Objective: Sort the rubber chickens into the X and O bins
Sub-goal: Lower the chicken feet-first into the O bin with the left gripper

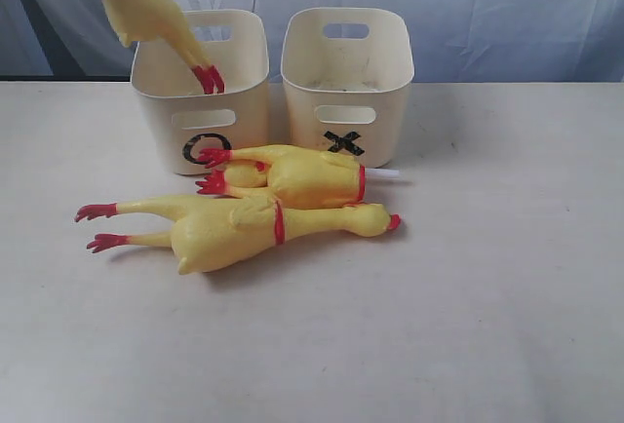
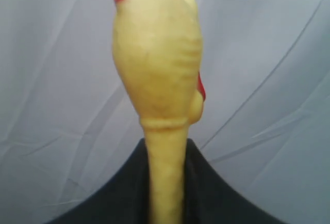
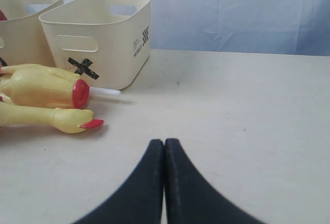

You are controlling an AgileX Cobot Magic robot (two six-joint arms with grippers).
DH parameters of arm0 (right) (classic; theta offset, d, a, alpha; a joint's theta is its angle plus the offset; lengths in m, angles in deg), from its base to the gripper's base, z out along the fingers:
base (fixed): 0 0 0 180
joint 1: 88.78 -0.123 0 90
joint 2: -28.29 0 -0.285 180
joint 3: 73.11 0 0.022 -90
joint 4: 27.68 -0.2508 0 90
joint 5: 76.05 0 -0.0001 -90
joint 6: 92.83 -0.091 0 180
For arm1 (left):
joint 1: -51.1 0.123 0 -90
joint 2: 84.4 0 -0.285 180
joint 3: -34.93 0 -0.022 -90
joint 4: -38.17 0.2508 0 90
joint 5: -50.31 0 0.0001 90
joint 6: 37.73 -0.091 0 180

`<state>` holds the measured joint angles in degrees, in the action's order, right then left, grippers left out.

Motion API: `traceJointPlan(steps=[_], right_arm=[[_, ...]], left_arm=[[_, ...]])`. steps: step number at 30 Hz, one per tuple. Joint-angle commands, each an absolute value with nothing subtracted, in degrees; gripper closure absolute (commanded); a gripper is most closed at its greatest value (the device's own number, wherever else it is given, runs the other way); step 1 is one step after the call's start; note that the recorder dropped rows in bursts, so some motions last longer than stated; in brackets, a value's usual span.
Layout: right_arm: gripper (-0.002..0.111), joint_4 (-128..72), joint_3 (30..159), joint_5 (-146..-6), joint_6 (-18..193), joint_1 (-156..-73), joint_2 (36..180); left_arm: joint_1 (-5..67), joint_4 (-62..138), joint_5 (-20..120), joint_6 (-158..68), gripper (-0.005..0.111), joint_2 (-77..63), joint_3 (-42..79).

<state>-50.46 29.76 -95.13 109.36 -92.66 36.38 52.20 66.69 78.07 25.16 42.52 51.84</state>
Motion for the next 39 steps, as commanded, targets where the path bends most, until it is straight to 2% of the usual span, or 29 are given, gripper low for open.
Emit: traceJointPlan(steps=[1, 11, 17, 33, 36, 39], right_arm=[[0.109, -50.3, 29.7, -94.8, 109.5, -92.8, 36.1], [0.109, -50.3, 29.7, -94.8, 109.5, -92.8, 36.1], [0.109, -50.3, 29.7, -94.8, 109.5, -92.8, 36.1], [0.109, -50.3, 29.7, -94.8, 109.5, -92.8, 36.1], [0.109, -50.3, 29.7, -94.8, 109.5, -92.8, 36.1], [0.109, -50.3, 29.7, -94.8, 109.5, -92.8, 36.1]], left_arm=[[52.1, 67.7, 82.3, 28.3, 0.107, 45.7, 54.2], [48.7, 76.2, 81.6, 34.2, 0.107, 53.0, 61.5], [48.5, 77.3, 76.4, 33.3, 0.107, 53.2, 61.6], [48.5, 78.2, 76.0, 34.3, 0.107, 56.7, 61.6], [48.5, 78.2, 76.1, 34.5, 0.101, 57.0, 61.6], [48.5, 78.2, 76.1, 34.5, 0.09, 57.0, 61.6]])
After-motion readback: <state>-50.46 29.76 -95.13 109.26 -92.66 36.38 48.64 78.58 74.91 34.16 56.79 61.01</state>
